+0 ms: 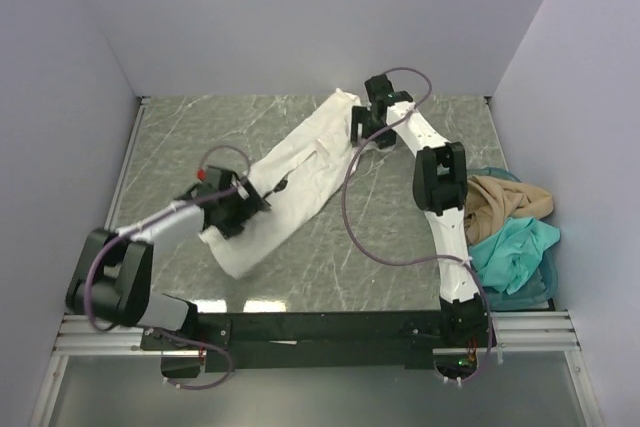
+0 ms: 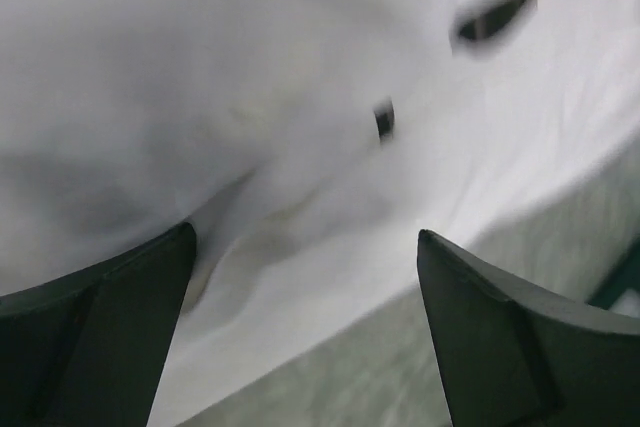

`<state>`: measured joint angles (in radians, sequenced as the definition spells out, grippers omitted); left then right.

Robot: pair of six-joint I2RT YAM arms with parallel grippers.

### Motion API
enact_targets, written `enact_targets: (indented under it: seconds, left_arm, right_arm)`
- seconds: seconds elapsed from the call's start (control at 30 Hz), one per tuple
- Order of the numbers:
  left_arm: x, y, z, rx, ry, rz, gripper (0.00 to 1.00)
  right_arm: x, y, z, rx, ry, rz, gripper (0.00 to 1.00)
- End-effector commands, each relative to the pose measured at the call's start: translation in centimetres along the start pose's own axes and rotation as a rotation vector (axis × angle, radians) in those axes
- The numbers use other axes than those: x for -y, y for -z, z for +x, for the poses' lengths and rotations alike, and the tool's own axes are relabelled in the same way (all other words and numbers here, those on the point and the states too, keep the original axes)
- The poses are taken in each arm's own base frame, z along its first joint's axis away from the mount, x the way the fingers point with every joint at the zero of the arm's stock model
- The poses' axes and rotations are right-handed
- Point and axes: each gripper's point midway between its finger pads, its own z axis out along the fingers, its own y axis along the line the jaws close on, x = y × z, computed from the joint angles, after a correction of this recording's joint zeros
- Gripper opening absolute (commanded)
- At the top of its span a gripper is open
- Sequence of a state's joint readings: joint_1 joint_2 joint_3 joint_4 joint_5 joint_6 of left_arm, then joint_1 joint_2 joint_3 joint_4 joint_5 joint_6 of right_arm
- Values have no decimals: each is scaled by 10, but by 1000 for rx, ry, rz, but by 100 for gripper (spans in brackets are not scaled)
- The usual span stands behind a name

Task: Fold and stack the t-shirts
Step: Fold the tshirt

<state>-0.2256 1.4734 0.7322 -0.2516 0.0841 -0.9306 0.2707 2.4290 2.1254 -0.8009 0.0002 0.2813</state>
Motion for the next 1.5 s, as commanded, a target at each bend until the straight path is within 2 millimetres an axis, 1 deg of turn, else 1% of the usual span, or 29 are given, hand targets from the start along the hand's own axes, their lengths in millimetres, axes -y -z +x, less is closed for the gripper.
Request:
enact_targets:
  seconds: [0.0, 0.07, 0.1, 0.13, 0.17, 0.2, 0.27, 0.3, 0.4, 0.43, 0.47, 0.5, 0.53, 0.57, 0.6, 0.63, 0.67, 0.7, 0.73, 0.77, 0.8, 0.83, 0.87, 1.0, 1.1, 1.2, 1.3, 1.4, 1.47]
  left_arm:
    - [-27, 30, 133, -367, 4, -7, 99]
    - [-26, 45, 161, -413, -59, 16, 99]
    - [-20, 54, 159, -389, -89, 41, 100]
    - [-20, 62, 156, -371, -128, 15, 99]
    - [-13, 70, 161, -373, -176, 36, 99]
    - [-2, 82, 160, -353, -199, 87, 99]
    - [10, 98, 156, -308, -231, 112, 99]
    - [18, 110, 149, -274, -228, 143, 99]
    - [13, 121, 134, -195, -218, 126, 99]
    - [9, 123, 133, -187, -216, 114, 99]
    - [5, 123, 128, -161, -213, 102, 100]
    - [0, 121, 127, -152, -198, 78, 99]
    - [-4, 121, 129, -162, -192, 55, 99]
    - [-15, 117, 121, -120, -192, -7, 99]
    - [-17, 116, 118, -106, -190, -28, 99]
    - [-18, 115, 116, -94, -190, -44, 99]
    - [-20, 113, 114, -85, -190, -63, 99]
    - [-16, 113, 109, -62, -190, -56, 99]
    - [-14, 112, 107, -54, -191, -51, 99]
    - [-9, 111, 104, -42, -198, -32, 99]
    - [1, 110, 101, -25, -208, 2, 99]
    - [5, 110, 98, -17, -204, 13, 99]
    - [10, 112, 96, -12, -207, 26, 99]
    - [5, 111, 86, 34, -214, -1, 99]
    - [0, 108, 82, 39, -228, -5, 99]
    - [8, 107, 90, -1, -245, 57, 99]
    - [6, 103, 95, -16, -250, 76, 99]
    - [1, 103, 93, 2, -244, 64, 100]
    - [-3, 105, 91, 11, -243, 50, 99]
  right_arm:
    - [-21, -4, -14, -23, 66, -66, 89]
    - [-54, 6, -45, 84, 73, -195, 89]
    - [-66, 16, -58, 134, 57, -242, 89]
    - [-73, 12, -53, 132, 48, -277, 90]
    - [-89, 21, -67, 192, 52, -354, 90]
    - [-93, 37, -75, 221, 46, -384, 90]
    - [-99, 52, -78, 239, 49, -394, 90]
    - [-96, 68, -87, 274, 55, -372, 90]
    - [-84, 97, -88, 304, 59, -289, 90]
    - [-80, 102, -84, 295, 57, -258, 90]
    - [-76, 120, -85, 318, 53, -238, 90]
    - [-63, 113, -74, 294, 32, -168, 90]
    - [-60, 116, -63, 275, 23, -139, 90]
    - [-60, 129, -58, 279, 2, -136, 90]
    - [-53, 116, -33, 219, 7, -98, 90]
    - [-51, 115, -21, 199, 10, -79, 90]
    - [-67, 130, -9, 218, 36, -92, 90]
    - [-64, 116, 24, 158, 63, -61, 90]
    - [-70, 116, 33, 179, 81, -51, 90]
    - [-97, 132, 52, 197, 126, -97, 90]
    - [-97, 120, 85, 144, 156, -91, 91]
    - [-109, 121, 97, 150, 163, -117, 91]
    - [-120, 123, 126, 121, 157, -136, 90]
    - [-146, 123, 176, 68, 159, -217, 90]
    - [-153, 115, 195, 24, 199, -225, 90]
    - [-140, 94, 204, -9, 234, -166, 91]
    - [-135, 87, 208, -27, 271, -150, 91]
    - [-139, 78, 211, -55, 305, -192, 91]
    - [-134, 69, 208, -67, 294, -183, 91]
